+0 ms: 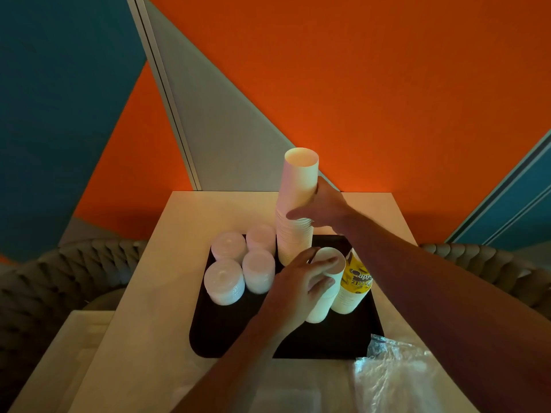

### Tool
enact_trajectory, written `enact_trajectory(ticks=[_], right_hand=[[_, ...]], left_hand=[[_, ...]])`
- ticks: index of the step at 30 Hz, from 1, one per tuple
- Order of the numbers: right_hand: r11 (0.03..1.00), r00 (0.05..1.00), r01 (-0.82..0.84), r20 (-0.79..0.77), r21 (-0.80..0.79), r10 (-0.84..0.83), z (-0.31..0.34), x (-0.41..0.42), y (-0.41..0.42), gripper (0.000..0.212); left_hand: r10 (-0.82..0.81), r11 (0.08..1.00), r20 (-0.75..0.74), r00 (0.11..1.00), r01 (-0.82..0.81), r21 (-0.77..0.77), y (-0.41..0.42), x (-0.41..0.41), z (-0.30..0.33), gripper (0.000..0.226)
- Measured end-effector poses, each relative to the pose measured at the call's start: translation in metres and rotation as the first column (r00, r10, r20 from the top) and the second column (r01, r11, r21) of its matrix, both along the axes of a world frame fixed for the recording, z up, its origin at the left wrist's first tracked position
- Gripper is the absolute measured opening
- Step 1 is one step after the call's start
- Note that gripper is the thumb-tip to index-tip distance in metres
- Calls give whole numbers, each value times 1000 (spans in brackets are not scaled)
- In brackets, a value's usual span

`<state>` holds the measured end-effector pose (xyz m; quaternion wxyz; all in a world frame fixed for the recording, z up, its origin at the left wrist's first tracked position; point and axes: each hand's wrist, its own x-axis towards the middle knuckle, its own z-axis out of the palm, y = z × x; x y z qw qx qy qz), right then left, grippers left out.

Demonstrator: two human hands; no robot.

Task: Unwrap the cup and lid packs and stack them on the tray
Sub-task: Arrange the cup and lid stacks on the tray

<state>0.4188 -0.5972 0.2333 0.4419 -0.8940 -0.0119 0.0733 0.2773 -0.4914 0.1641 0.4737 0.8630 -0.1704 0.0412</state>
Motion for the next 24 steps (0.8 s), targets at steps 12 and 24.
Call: enact_trajectory(ticks=[12, 24], right_hand=[[1000, 999, -15, -40, 6, 15, 0, -2, 2, 97], [860, 894, -383, -369, -337, 254, 6, -58, -100, 83]], left_hand=[[5, 1000, 5, 1000, -5, 19, 0, -2, 1, 45], [110, 970, -170, 979, -68, 234, -3, 38, 35, 64]])
